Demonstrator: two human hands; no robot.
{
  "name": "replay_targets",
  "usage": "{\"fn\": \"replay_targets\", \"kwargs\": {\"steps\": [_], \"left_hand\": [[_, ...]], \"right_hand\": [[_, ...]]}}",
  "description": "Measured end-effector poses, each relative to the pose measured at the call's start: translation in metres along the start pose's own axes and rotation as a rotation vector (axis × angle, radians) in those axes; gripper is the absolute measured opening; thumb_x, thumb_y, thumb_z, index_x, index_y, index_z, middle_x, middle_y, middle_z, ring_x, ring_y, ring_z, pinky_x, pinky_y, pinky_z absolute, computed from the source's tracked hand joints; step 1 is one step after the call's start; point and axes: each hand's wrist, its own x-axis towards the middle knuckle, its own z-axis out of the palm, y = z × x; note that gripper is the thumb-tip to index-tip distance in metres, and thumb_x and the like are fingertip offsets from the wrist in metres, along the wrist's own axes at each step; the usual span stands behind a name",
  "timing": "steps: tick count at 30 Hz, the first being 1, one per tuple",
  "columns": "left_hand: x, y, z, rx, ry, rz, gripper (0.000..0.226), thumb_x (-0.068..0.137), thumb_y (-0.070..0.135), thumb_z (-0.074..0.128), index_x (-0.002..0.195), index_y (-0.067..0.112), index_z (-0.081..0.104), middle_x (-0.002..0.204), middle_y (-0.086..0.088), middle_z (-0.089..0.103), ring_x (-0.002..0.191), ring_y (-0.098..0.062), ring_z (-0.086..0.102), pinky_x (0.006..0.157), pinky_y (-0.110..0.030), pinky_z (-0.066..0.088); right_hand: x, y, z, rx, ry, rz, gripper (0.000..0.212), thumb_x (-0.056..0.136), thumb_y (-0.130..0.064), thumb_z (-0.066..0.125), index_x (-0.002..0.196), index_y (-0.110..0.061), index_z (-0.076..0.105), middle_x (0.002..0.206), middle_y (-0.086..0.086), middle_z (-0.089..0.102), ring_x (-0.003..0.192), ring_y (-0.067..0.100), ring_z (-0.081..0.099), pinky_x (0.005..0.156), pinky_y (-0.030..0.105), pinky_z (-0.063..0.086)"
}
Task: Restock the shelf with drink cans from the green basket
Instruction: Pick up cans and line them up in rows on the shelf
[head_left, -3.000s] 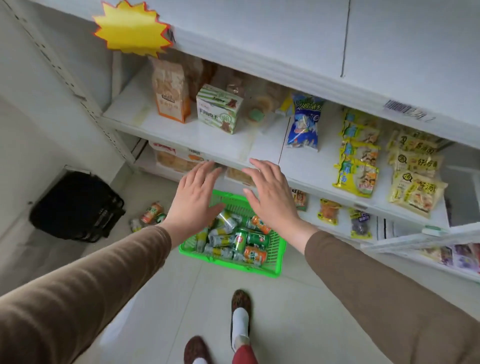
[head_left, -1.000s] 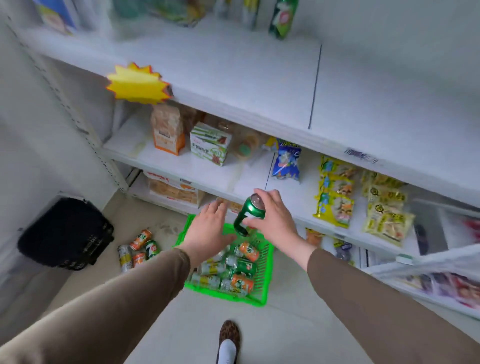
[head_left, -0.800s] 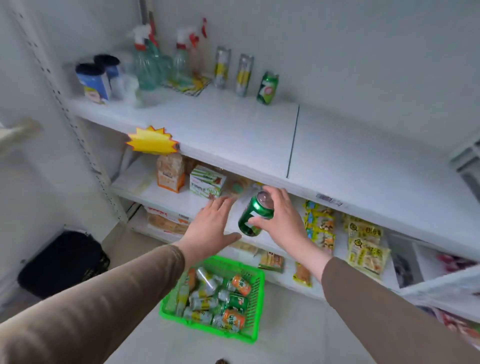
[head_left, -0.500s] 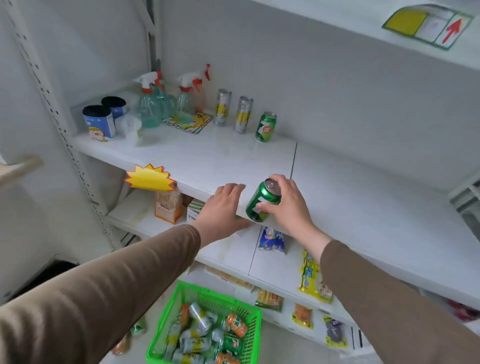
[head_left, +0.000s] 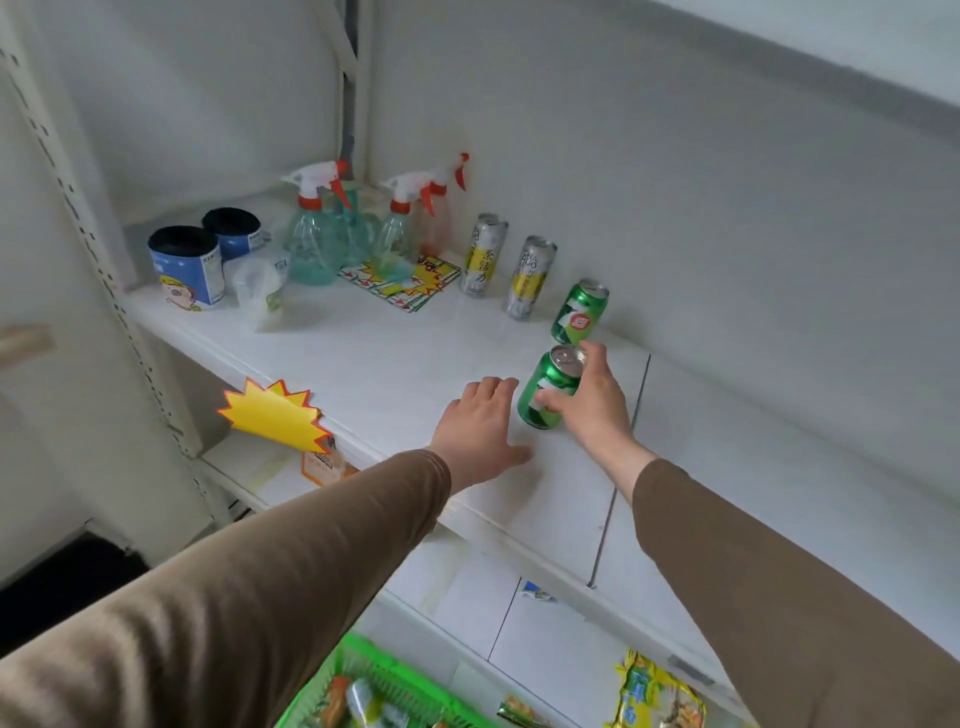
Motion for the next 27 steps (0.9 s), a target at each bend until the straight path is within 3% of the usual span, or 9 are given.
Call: {"fn": "replay_targets", "kwargs": {"steps": [3, 10, 20, 27], "left_hand": [[0.027, -0.003, 0.002, -0.013, -0.011, -0.014, 0.092, 0.079, 0.051, 0.071, 0.15, 0.019, 0.024, 0.148, -0.005, 0.035, 0.135, -0.027, 0.033, 0.108, -0.042, 0.037], [0.069, -0.006, 0.008, -0.007, 0.013, 0.039, 0.091, 0.079, 0.049, 0.071, 0.151, 0.018, 0.024, 0.147, -0.006, 0.036, 0.133, -0.027, 0.035, 0.106, -0.041, 0.037], [0.094, -0.022, 0.018, 0.038, -0.016, 0.063, 0.087, 0.083, 0.049, 0.068, 0.151, 0.018, 0.023, 0.151, -0.006, 0.033, 0.137, -0.027, 0.032, 0.11, -0.041, 0.034], [0.096, -0.026, 0.017, 0.041, -0.025, 0.046, 0.087, 0.083, 0.048, 0.069, 0.152, 0.019, 0.024, 0.153, -0.006, 0.032, 0.138, -0.027, 0.031, 0.111, -0.04, 0.033]], "right_hand": [[0.027, 0.003, 0.008, 0.048, 0.049, 0.035, 0.073, 0.07, -0.028, 0.087, 0.125, -0.026, 0.038, 0.114, -0.011, 0.056, 0.104, 0.02, 0.059, 0.085, 0.028, 0.041], [0.076, 0.008, 0.022, 0.129, 0.13, 0.133, 0.061, 0.075, -0.024, 0.086, 0.117, -0.022, 0.042, 0.119, 0.002, 0.065, 0.106, 0.027, 0.063, 0.085, 0.03, 0.045], [0.117, 0.014, 0.028, 0.108, 0.184, 0.178, 0.06, 0.079, -0.02, 0.082, 0.127, -0.013, 0.046, 0.13, 0.008, 0.057, 0.114, 0.03, 0.06, 0.091, 0.031, 0.043], [0.121, 0.014, 0.028, 0.121, 0.175, 0.192, 0.063, 0.081, -0.018, 0.08, 0.132, -0.013, 0.044, 0.134, 0.009, 0.055, 0.119, 0.032, 0.059, 0.098, 0.039, 0.048]]}}
